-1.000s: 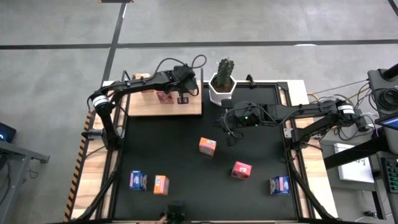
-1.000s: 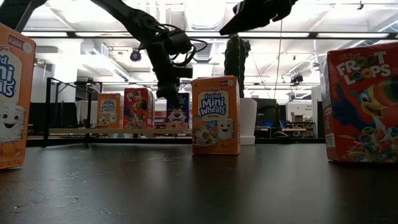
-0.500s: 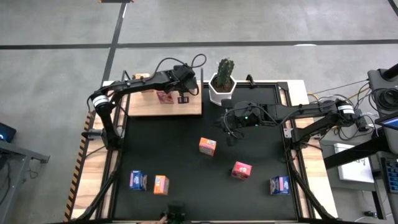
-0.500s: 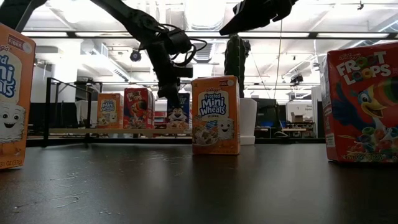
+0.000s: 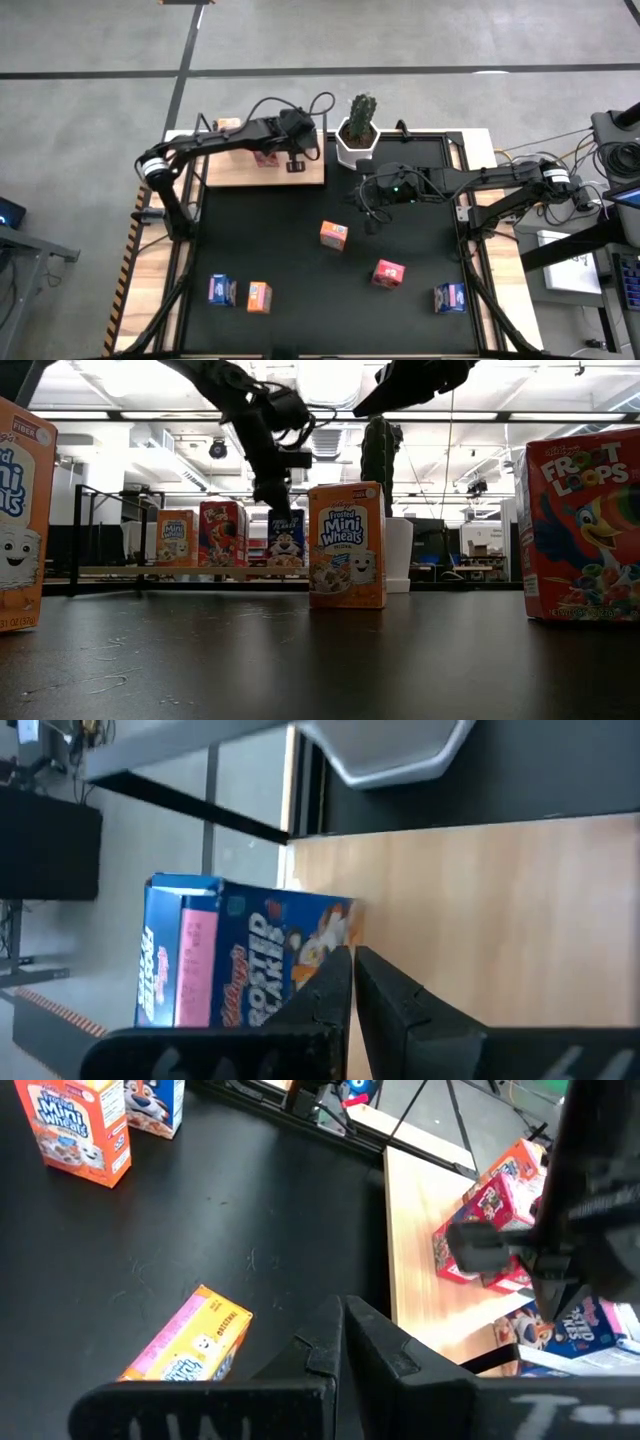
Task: Stack cereal on shelf
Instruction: Put the right orange cereal box on the shelf and align it with the other orange cereal box
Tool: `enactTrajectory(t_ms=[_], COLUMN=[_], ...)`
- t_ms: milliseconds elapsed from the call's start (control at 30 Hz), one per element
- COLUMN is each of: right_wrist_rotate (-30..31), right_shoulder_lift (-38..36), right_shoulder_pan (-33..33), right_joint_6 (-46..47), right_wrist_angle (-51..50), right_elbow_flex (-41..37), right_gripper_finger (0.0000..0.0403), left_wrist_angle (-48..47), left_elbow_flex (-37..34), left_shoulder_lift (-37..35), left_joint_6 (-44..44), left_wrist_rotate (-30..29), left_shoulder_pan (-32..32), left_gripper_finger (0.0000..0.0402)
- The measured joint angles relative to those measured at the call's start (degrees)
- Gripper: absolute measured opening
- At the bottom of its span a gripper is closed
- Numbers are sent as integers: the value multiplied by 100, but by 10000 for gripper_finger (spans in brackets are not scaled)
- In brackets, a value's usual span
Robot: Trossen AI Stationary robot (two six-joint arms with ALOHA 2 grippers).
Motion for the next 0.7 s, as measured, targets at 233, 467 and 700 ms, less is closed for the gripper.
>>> enactTrajectory(t_ms=[233,467,700], right_wrist_rotate=[-11,-19,-17], right_shoulder_lift=[0,7,13], right_shoulder_pan=[2,204,585], right_joint_6=[241,508,888], right_wrist_angle=[-191,-305,-315], right_elbow_flex=[0,0,-11], right_gripper_finger=[9,9,9], left_wrist_angle=[-506,-1086,-1191], left_elbow_flex=[0,0,-296], left_shoulder_lift=[-654,-1180,-1496], left_joint_6=[-500,-1286,-1381], left_wrist_rotate=[812,1820,1853], left_shoulder_pan=[-419,-994,-1862], left_gripper_finger=[1,1,1])
